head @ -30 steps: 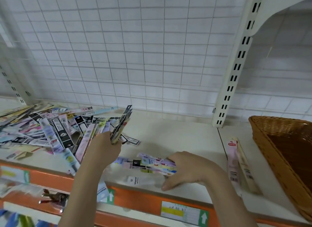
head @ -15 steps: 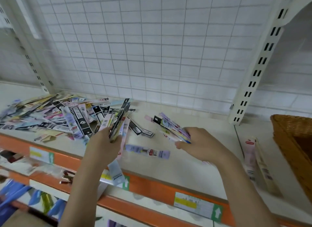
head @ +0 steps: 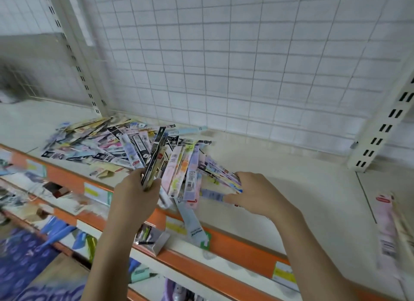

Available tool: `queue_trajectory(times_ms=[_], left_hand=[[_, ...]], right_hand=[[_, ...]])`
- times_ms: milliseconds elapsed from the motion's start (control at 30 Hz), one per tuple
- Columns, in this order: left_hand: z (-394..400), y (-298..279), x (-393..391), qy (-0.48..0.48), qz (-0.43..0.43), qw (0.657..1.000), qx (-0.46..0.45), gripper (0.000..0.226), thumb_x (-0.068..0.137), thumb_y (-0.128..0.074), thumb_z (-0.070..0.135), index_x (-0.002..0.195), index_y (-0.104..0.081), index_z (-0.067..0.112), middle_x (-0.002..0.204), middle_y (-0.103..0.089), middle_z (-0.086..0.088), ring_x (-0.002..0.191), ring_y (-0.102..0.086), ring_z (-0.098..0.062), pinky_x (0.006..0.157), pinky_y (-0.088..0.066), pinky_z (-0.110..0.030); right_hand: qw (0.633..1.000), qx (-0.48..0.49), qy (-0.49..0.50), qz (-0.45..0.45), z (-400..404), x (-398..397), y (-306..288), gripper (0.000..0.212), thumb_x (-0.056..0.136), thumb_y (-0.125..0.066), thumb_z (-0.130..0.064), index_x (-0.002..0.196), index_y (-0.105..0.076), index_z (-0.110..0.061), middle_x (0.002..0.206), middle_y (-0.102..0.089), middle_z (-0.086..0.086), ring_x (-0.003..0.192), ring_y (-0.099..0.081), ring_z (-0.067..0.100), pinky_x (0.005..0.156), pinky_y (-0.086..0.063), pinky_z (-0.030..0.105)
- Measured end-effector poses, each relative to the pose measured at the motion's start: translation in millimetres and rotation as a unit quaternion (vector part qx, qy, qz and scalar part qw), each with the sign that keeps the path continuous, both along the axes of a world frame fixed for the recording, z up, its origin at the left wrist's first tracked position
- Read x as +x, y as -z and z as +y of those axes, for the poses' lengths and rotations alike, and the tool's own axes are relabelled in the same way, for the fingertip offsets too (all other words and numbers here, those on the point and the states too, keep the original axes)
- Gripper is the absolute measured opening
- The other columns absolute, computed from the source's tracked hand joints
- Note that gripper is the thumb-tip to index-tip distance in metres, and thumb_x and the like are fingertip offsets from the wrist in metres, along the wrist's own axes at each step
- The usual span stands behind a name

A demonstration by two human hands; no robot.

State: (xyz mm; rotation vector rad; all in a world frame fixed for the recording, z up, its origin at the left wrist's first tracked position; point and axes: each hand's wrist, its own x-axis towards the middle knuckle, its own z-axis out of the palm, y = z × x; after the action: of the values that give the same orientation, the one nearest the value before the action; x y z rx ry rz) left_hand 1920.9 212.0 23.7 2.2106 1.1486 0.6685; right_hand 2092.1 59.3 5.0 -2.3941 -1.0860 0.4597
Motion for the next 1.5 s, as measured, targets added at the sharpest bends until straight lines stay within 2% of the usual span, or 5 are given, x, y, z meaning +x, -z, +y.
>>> queue_trajectory(times_ms=[533, 800, 967, 1200, 1500], left_hand=[[45.6, 18.2, 18.1, 0.103, 0.025, 0.993, -0.058, 0.019, 0.091, -0.054, 0.026, 0.098, -0.058, 0.008, 0.068, -0.06, -0.003, 0.066, -0.059, -0.023, 0.053, -0.04, -0.026], [45.0, 15.6, 33.4, 0.123, 0.008, 0.991, -0.046, 0.026, 0.092, -0.053, 0.025, 0.111, -0.056, 0.007, 0.063, -0.056, -0.003, 0.064, -0.054, -0.024, 0.055, -0.037, -0.029], [39.0, 11.3, 43.0, 0.113, -0.003, 0.993, -0.027, 0.024, 0.092, -0.053, 0.025, 0.102, -0.058, 0.004, 0.054, -0.047, 0.001, 0.056, -0.047, -0.016, 0.049, -0.031, -0.024], [13.3, 8.1, 55.8, 0.106, -0.009, 0.994, -0.012, 0.024, 0.092, -0.054, 0.028, 0.096, -0.058, 0.005, 0.062, -0.055, -0.004, 0.058, -0.05, -0.017, 0.048, -0.032, -0.023], [-11.1, 5.1, 71.3, 0.117, 0.005, 0.993, 0.009, 0.022, 0.09, -0.055, 0.024, 0.079, -0.053, 0.005, 0.059, -0.051, -0.005, 0.061, -0.048, -0.026, 0.049, -0.031, -0.024]], right_hand=[[0.985, -0.09, 0.116, -0.096, 26.5, -21.9, 6.3, 0.024, 0.084, -0.059, -0.038, 0.097, -0.059, -0.017, 0.098, -0.066, 0.007, 0.085, -0.061, 0.029, 0.062, -0.04, 0.027], [0.987, -0.096, 0.127, -0.009, 20.3, -21.7, 7.3, 0.029, 0.083, -0.061, -0.044, 0.096, -0.06, -0.018, 0.067, -0.064, -0.004, 0.051, -0.06, 0.013, 0.059, -0.049, 0.026], [0.981, -0.115, 0.135, -0.073, -2.4, -6.8, -3.9, 0.023, 0.085, -0.057, -0.039, 0.098, -0.062, -0.02, 0.083, -0.07, 0.002, 0.074, -0.067, 0.024, 0.07, -0.057, 0.033], [0.984, -0.062, 0.158, -0.054, -40.2, 14.3, -22.6, 0.012, 0.084, -0.059, -0.034, 0.089, -0.062, -0.024, 0.07, -0.072, -0.005, 0.055, -0.067, 0.015, 0.065, -0.058, 0.034], [0.983, -0.052, 0.173, -0.042, -61.6, 16.2, -3.0, 0.033, 0.076, -0.065, -0.053, 0.092, -0.064, -0.023, 0.082, -0.067, -0.002, 0.073, -0.064, 0.02, 0.065, -0.056, 0.032]])
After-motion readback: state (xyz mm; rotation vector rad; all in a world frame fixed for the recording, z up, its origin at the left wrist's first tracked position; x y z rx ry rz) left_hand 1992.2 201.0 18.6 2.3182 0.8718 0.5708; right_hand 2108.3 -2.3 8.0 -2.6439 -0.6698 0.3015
